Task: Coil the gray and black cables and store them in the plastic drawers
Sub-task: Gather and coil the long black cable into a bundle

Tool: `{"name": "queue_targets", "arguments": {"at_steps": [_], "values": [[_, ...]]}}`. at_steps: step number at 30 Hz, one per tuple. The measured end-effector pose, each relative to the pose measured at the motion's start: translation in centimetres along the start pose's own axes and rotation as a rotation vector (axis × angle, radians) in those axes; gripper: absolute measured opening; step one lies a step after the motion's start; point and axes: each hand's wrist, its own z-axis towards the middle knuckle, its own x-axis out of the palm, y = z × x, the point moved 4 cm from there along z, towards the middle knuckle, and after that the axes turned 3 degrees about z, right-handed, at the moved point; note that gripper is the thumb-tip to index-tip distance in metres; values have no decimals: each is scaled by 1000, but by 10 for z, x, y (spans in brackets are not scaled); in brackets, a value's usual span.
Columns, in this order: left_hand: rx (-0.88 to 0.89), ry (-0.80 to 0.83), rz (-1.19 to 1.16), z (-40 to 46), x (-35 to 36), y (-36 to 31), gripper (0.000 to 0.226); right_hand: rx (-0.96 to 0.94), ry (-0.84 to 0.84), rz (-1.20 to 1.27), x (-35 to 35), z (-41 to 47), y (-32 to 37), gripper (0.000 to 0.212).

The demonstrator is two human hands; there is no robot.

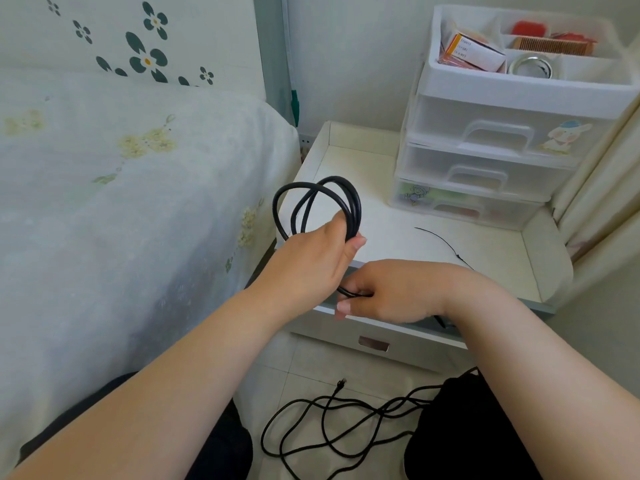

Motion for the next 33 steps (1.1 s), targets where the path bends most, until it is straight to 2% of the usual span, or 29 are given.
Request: {"name": "queue_targets", "arguments": {"at_steps": [5, 8, 10, 12, 16, 18, 20, 21, 22, 25, 27, 28, 30, 33], "values": [[17, 47, 294, 1, 3, -2, 45, -21, -103, -26, -6, -8, -5, 25], [-37, 35, 209, 2, 0, -1, 35, -57, -185, 30, -11, -10, -12, 29], [-102, 56, 26, 3, -1, 3, 32, -75, -272, 115, -18, -13, -19, 21], [-167, 110, -165, 4, -3, 5, 35, -81, -429, 212, -28, -17, -25, 15], [-331, 376, -900, 0, -1, 4, 56, -126, -756, 234, -37, -27, -25, 29], [-350, 513, -1208, -6, -3, 0, 65, -186, -890, 227, -38, -31, -25, 33], [-289, 612, -1426, -12, -7, -4, 63, -230, -945, 336, -36, -29, -28, 22], [-255, 649, -1498, -13, -10, -5, 59, -260, -907, 433, -33, -25, -30, 15], [-231, 672, -1546, -14, -13, -5, 55, -298, -826, 544, -29, -20, -30, 18], [-218, 683, -1612, -15, -18, -4, 50, -361, -532, 844, -15, -12, -27, 32], [-244, 668, -1573, -14, -19, -3, 52, -315, -487, 1006, -13, -12, -28, 34], [-262, 659, -1539, -14, -19, -3, 53, -285, -532, 1019, -14, -12, -30, 29], [-310, 640, -1461, -13, -18, -4, 55, -218, -724, 895, -18, -13, -34, 11], [-351, 643, -1367, -12, -17, -7, 58, -180, -932, 779, -21, -17, -38, 9]]}}
